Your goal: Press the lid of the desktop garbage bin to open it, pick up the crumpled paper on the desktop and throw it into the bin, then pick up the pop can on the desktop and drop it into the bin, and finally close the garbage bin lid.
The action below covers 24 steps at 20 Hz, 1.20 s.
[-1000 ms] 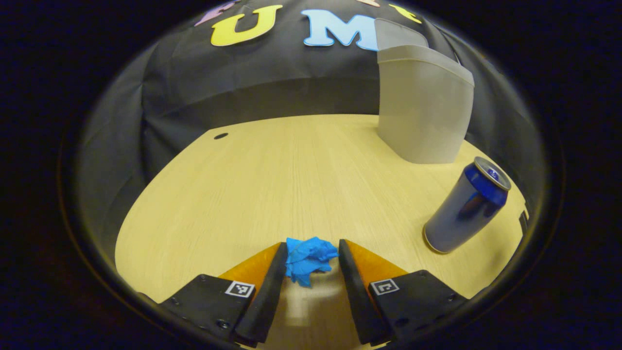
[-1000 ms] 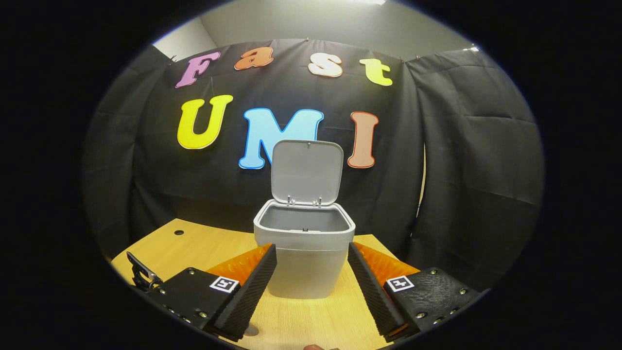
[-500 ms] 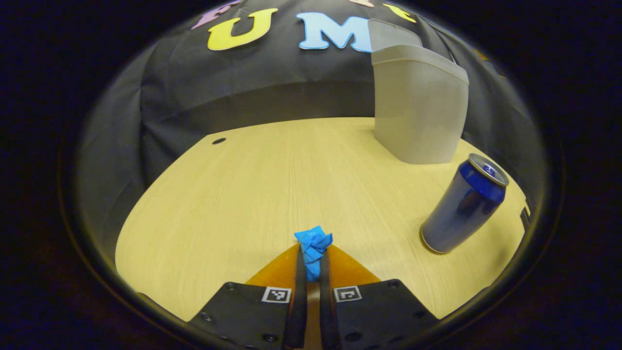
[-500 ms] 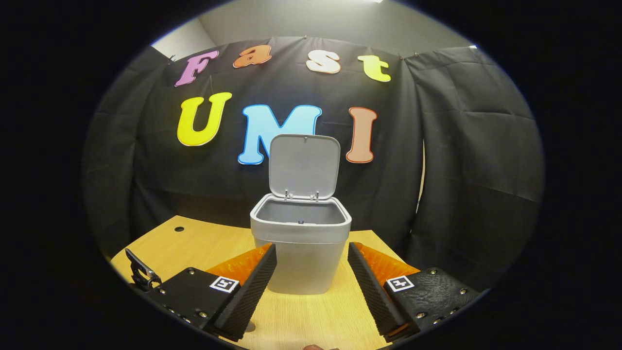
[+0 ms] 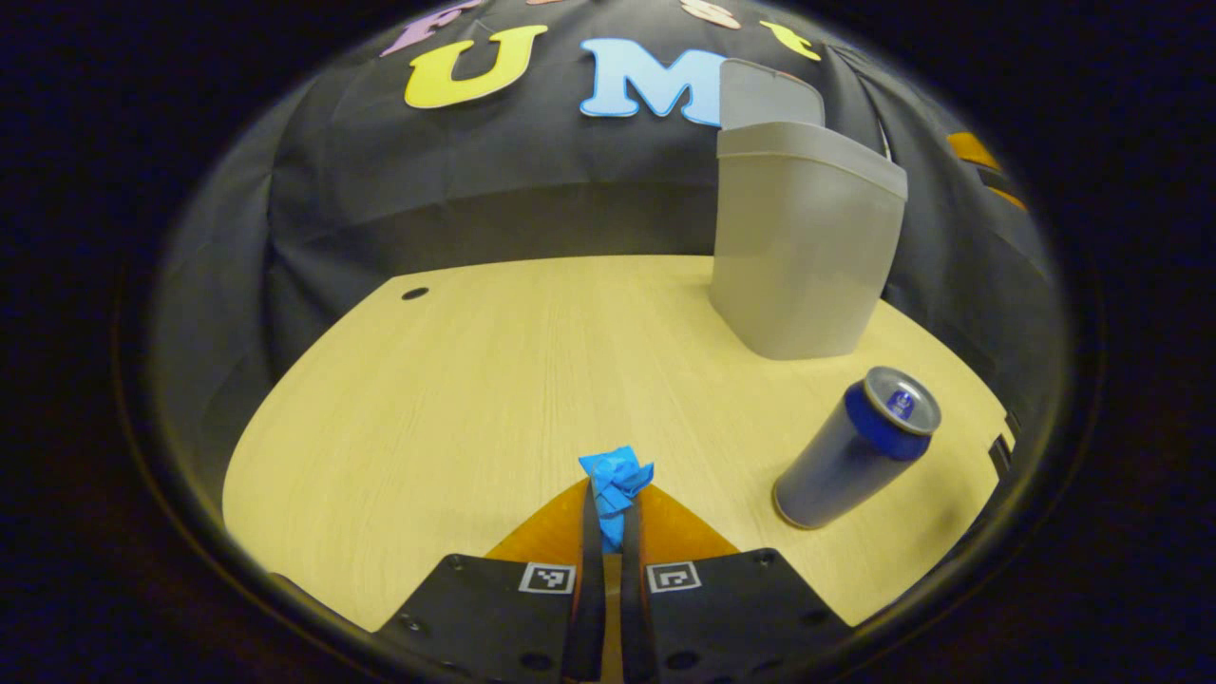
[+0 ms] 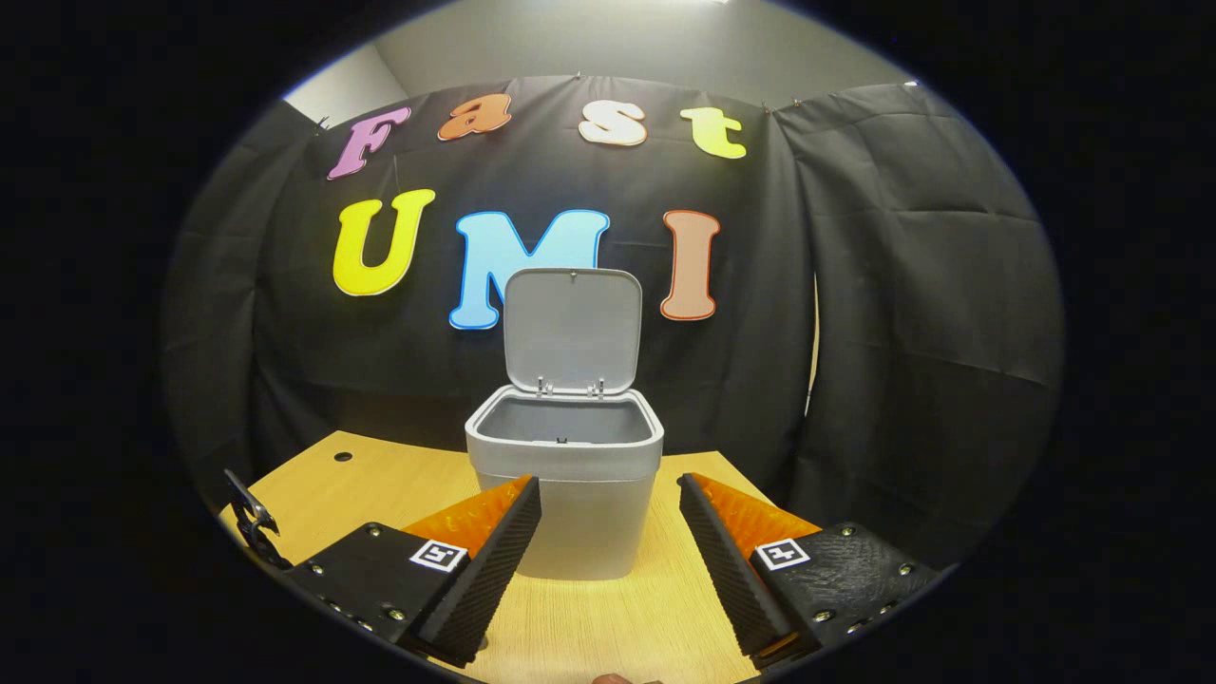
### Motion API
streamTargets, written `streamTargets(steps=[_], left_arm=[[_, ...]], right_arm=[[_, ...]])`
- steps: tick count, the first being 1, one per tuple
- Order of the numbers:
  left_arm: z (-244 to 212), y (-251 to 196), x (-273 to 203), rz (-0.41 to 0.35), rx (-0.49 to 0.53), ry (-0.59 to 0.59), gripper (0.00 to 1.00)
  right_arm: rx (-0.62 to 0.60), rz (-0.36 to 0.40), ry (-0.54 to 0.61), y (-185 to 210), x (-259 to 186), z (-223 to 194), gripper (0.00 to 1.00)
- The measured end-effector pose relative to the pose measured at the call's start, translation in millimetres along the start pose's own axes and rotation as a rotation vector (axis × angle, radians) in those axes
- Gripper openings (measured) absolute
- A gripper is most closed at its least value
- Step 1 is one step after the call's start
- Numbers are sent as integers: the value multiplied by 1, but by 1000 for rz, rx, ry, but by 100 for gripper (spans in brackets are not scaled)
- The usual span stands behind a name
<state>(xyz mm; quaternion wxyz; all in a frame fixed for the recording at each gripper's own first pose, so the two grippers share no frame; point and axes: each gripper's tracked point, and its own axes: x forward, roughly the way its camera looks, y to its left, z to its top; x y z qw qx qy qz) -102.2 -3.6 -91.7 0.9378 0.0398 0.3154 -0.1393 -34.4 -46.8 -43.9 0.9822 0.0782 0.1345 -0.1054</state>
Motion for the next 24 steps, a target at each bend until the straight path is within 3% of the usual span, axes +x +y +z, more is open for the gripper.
streamTargets(steps=[7, 15, 24], left_arm=[[67, -21, -14, -37, 16, -127, 13], [157, -73, -27, -125, 31, -291, 15], [222, -116, -33, -181, 10, -418, 13]], right_arm=[[22, 15, -10, -7, 9, 1, 94], [20, 16, -23, -20, 14, 2, 94], [23, 1, -41, -32, 17, 4, 95]])
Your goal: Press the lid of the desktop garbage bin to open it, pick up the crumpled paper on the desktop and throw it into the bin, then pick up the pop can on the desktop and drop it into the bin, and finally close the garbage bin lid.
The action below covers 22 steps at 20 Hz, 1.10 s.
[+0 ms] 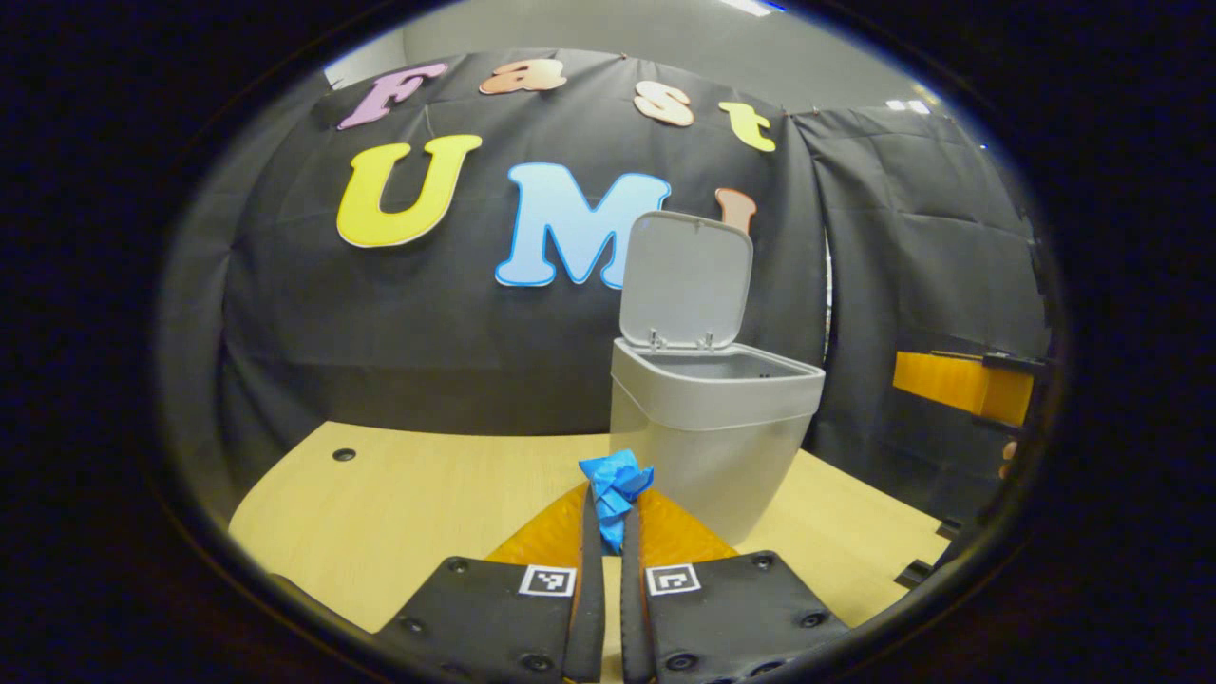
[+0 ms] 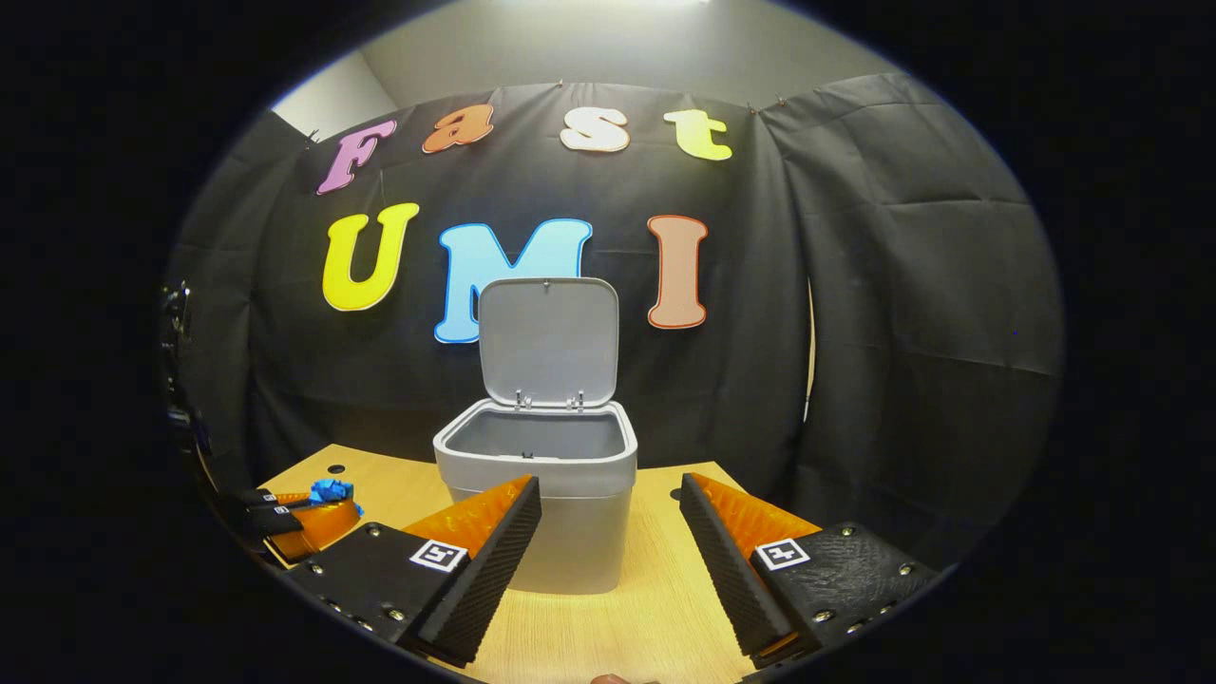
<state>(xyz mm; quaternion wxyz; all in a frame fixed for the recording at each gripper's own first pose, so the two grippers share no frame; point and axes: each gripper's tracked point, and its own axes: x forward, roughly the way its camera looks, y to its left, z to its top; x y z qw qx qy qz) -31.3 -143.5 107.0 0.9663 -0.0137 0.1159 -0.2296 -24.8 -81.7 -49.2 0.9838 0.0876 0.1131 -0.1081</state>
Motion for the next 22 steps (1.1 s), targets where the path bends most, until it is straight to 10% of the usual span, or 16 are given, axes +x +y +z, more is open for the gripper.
streamTargets(steps=[22], left_arm=[[75, -80, 105, -101, 56, -85, 18]], right_arm=[[16, -40, 30, -17, 4, -9, 95]])
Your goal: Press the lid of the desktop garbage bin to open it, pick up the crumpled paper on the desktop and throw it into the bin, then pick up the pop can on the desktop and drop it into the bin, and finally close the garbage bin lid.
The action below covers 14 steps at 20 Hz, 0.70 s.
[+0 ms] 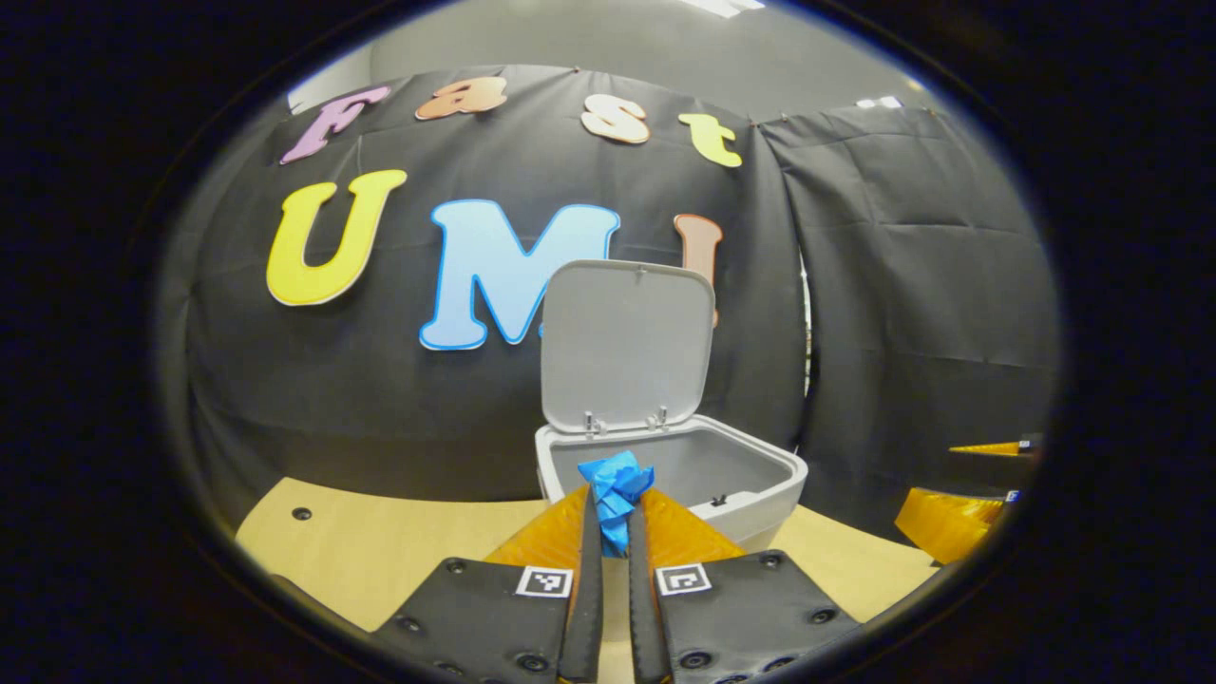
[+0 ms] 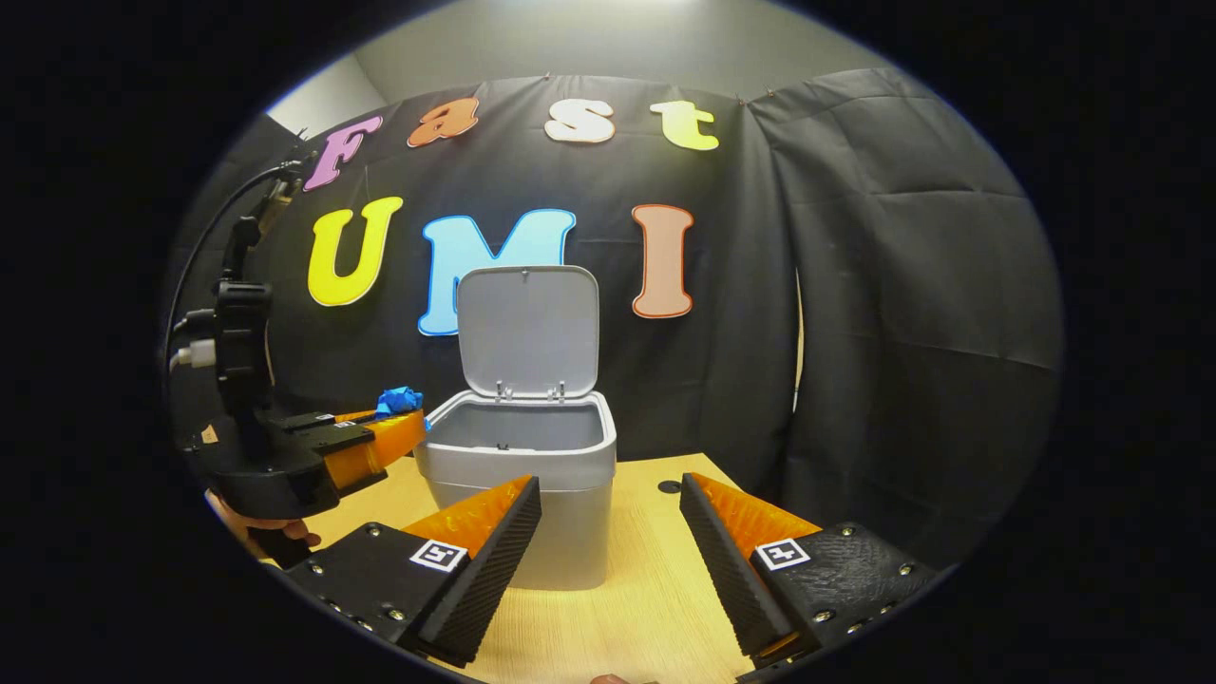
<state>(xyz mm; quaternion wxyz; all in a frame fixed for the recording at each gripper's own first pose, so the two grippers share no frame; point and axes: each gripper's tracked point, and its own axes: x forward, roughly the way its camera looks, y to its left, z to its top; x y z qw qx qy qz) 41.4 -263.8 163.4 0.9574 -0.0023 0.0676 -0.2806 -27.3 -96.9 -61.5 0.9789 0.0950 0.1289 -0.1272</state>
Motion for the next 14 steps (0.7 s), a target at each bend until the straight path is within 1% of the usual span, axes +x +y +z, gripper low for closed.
streamTargets(steps=[1, 2, 3, 4, 5, 6, 7, 8, 9, 10, 11, 14], left_arm=[[0, -1, 5, -4, 3, 1, 22], [0, -3, 10, -9, 7, 2, 18], [0, -5, 15, -15, 11, 2, 19], [-2, -5, 22, -19, 18, 6, 24], [-4, -3, 27, -19, 28, 12, 25], [-6, -2, 33, -19, 39, 21, 17], [-8, -1, 36, -22, 45, 27, 27], [-11, -2, 39, -30, 48, 35, 28], [-11, -2, 42, -28, 54, 35, 32], [-10, -3, 44, -36, 56, 30, 34], [-9, -4, 45, -42, 58, 27, 32], [-11, -6, 48, -55, 56, 24, 41]], right_arm=[[-1, -8, 2, -2, -1, 0, 95], [-3, -14, 3, -3, -2, -1, 95], [-6, -21, 5, -4, -3, -1, 95], [-9, -29, 7, -7, -4, -3, 95], [-9, -39, 9, -10, -6, -3, 95], [-8, -49, 10, -12, -7, -2, 95], [-5, -60, 12, -15, -8, -2, 95], [-1, -70, 14, -18, -10, -4, 95], [1, -77, 16, -19, -11, -4, 95], [0, -84, 19, -20, -13, -5, 95], [-4, -89, 23, -21, -14, -7, 95], [-12, -100, 29, -24, -16, -8, 95]])
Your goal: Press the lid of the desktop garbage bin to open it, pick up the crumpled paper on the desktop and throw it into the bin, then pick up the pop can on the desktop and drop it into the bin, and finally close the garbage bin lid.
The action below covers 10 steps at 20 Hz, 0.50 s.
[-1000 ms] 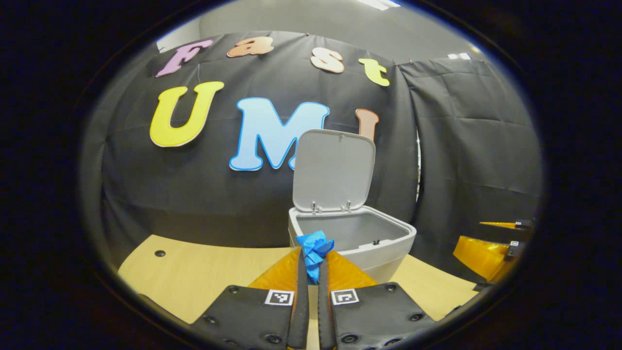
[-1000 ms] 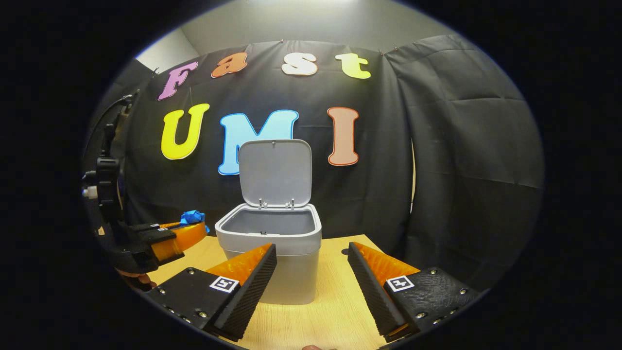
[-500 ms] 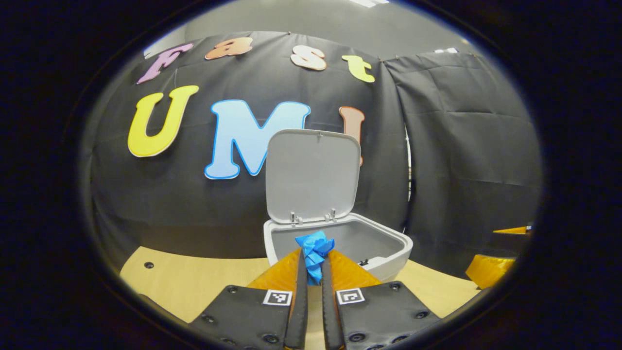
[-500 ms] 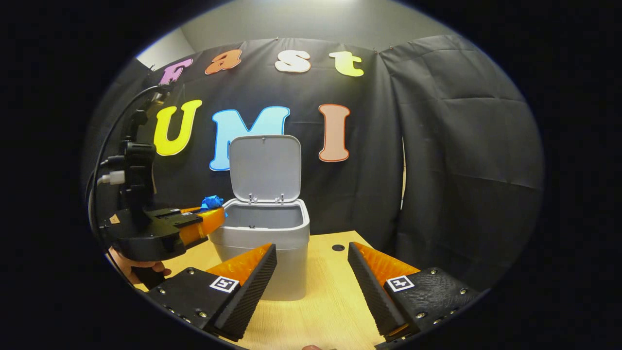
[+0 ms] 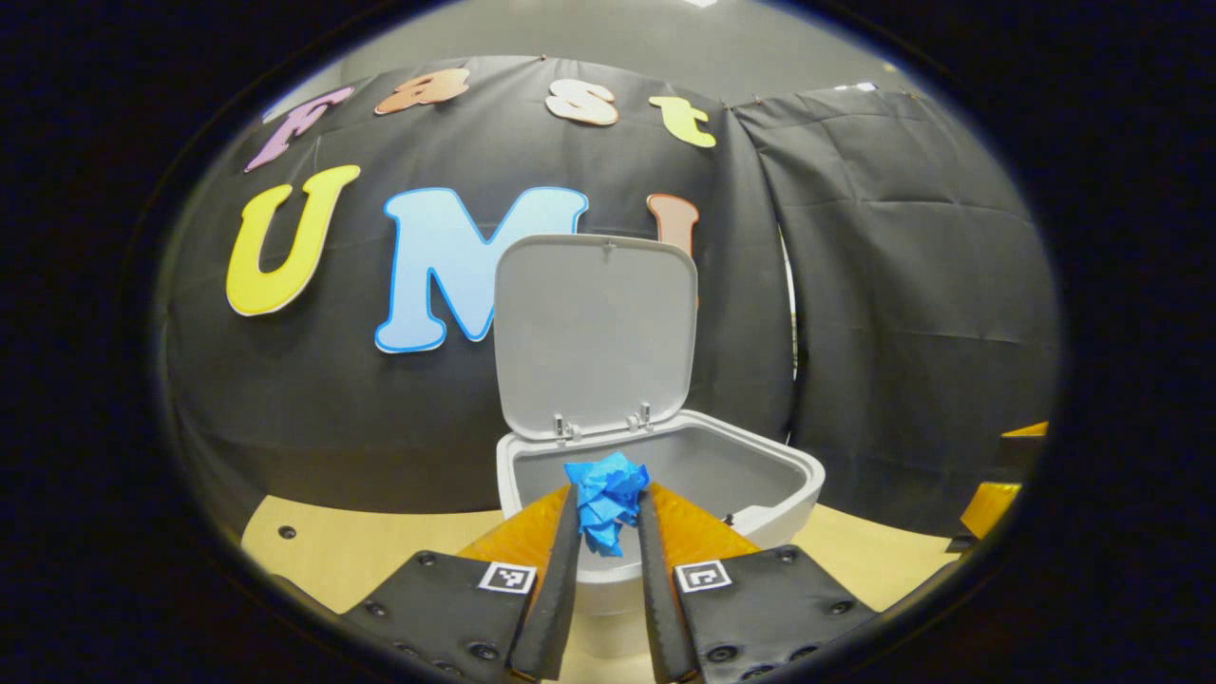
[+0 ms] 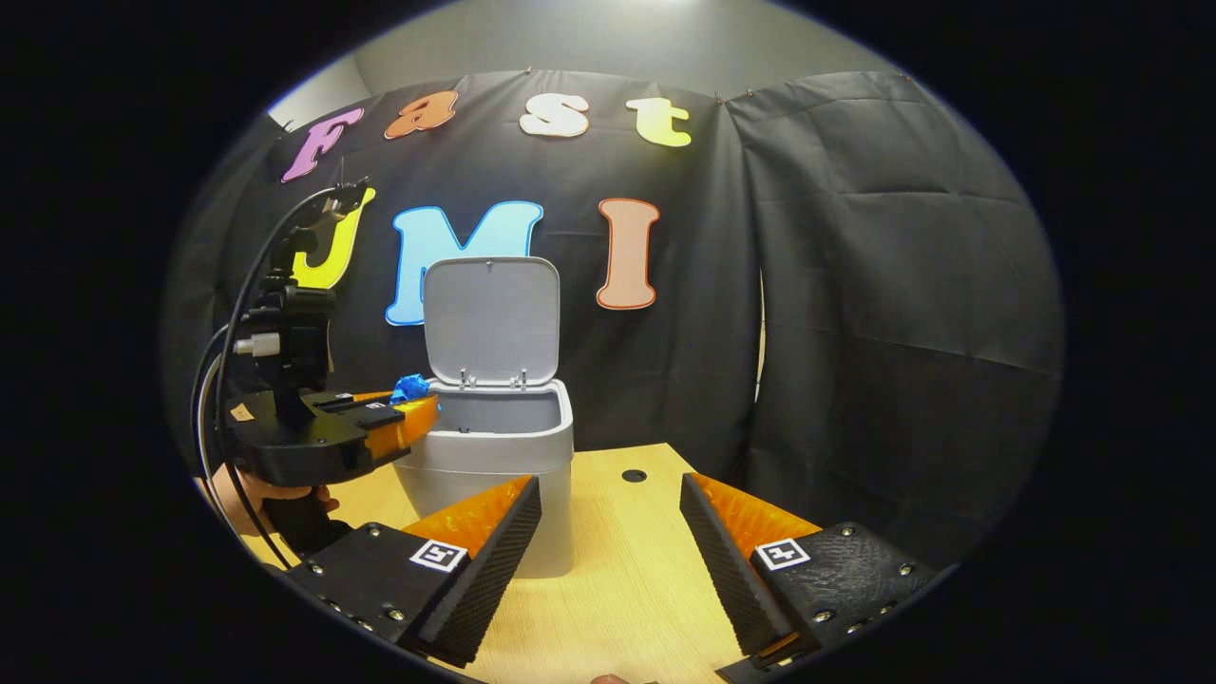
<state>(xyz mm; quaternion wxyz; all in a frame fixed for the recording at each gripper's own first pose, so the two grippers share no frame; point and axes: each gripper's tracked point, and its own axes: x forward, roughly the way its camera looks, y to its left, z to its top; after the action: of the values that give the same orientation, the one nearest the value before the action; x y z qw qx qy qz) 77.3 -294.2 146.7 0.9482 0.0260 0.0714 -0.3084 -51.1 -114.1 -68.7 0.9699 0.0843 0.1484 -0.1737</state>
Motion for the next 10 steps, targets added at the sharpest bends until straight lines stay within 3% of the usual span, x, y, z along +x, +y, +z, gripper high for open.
streamTargets(steps=[3, 4, 5, 10], left_arm=[[0, -2, 1, -7, 2, -1, 48], [1, -2, 1, -8, 1, -1, 56], [0, -3, 0, -15, -6, -1, 55], [4, -7, -8, -33, -35, -12, 77]], right_arm=[[6, -5, -2, -1, -1, 1, 95], [5, -6, -3, 0, -2, 2, 95], [3, -7, -5, 1, -2, 3, 95], [0, 7, -7, 7, -3, 3, 95]])
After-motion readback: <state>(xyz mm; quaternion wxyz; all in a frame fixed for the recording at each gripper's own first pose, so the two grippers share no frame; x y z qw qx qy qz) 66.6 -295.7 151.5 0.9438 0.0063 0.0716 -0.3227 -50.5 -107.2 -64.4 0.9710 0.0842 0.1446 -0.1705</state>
